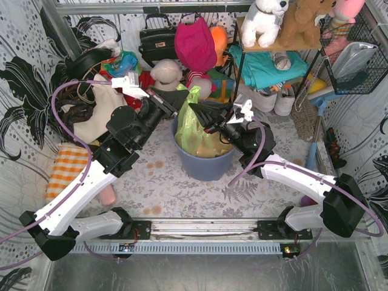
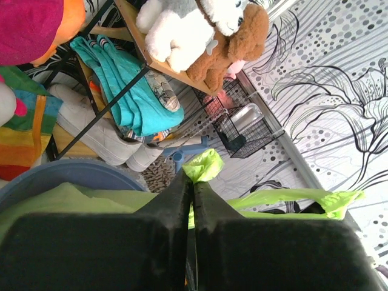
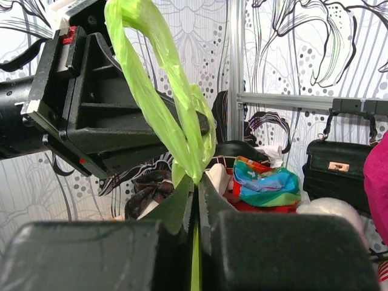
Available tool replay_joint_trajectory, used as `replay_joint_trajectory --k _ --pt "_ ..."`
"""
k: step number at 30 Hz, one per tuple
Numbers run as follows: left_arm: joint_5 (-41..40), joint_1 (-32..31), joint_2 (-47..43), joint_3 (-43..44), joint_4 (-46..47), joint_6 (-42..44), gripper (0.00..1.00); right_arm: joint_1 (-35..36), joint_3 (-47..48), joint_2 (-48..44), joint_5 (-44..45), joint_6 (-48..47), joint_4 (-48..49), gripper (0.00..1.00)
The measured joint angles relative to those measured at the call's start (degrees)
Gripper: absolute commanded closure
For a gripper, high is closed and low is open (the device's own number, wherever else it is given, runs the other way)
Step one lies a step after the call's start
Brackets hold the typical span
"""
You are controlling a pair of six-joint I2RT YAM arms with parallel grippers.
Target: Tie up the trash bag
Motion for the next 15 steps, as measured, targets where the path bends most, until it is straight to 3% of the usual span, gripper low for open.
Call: replay_joint_trajectory --k 1,5,8,11,15 --pt "0.2 0.0 0.0 0.0 0.4 0.2 0.99 0.0 0.0 -0.1 0.0 0.0 0.0 1.00" --pt "1.9 0.0 -0.1 -1.2 3.5 1.3 1.00 0.0 0.0 -1.2 0.0 -0.2 -0.8 0.74" --pt "2.9 0.0 -0.2 -2.1 5.6 2.0 1.00 0.0 0.0 -2.5 -0.1 -0.5 -1.8 0.63" --pt "3.8 0.0 -0.2 -2.4 6.5 2.4 1.00 0.0 0.9 -3.4 -0.4 -1.1 -3.0 0.55" --pt "4.4 0.0 -0.2 -2.6 7.6 2.6 1.00 0.0 3.9 -3.5 -1.4 -2.3 -4.7 0.54"
